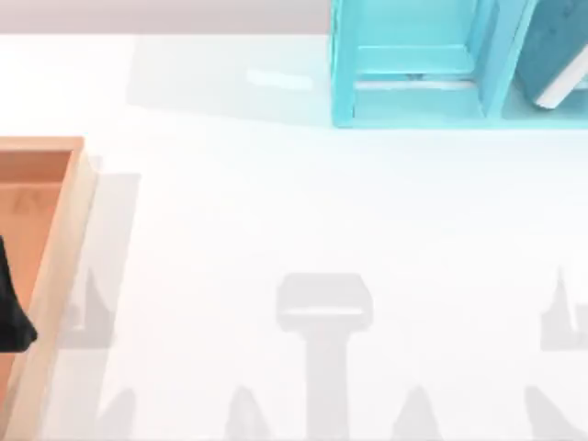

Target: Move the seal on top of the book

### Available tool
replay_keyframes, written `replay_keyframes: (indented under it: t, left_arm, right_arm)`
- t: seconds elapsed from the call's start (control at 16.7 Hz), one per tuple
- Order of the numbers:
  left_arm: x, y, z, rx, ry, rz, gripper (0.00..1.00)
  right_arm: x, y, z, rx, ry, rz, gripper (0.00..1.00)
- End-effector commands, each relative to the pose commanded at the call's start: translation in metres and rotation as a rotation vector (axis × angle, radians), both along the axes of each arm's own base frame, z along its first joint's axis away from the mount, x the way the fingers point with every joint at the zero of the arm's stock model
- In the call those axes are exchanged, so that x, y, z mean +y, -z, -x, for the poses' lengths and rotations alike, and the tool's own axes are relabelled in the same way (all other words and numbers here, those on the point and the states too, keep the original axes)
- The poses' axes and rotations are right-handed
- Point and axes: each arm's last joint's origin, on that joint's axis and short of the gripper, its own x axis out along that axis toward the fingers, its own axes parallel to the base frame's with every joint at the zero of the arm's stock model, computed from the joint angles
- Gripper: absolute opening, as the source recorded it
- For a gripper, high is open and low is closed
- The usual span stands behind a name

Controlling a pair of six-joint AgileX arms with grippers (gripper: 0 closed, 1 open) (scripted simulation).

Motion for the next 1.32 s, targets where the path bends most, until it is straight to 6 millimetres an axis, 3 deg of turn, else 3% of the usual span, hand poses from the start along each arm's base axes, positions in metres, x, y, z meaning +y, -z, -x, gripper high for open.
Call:
replay_keyframes:
  t: [0.18, 0.48, 0.66, 0.84, 1.02, 1.32]
  left_arm:
    - [0.000, 0.000, 0.000, 0.000, 0.000, 0.000, 1.00]
    - [0.000, 0.000, 0.000, 0.000, 0.000, 0.000, 1.00]
    - [0.000, 0.000, 0.000, 0.000, 0.000, 0.000, 1.00]
    - [0.000, 0.000, 0.000, 0.000, 0.000, 0.000, 1.00]
    - [0.000, 0.000, 0.000, 0.000, 0.000, 0.000, 1.00]
    - [0.000, 0.000, 0.000, 0.000, 0.000, 0.000, 1.00]
  right_arm:
    - [0.000, -0.003, 0.000, -0.007, 0.001, -0.002, 1.00]
    - [-0.001, -0.042, -0.011, -0.083, -0.001, -0.046, 1.00]
    - [-0.002, -0.065, -0.036, -0.080, -0.013, -0.093, 1.00]
    - [-0.005, -0.073, -0.079, -0.021, -0.025, -0.153, 1.00]
    - [-0.009, -0.058, -0.133, 0.061, -0.031, -0.221, 1.00]
    - [-0.018, 0.002, -0.213, 0.162, -0.029, -0.324, 1.00]
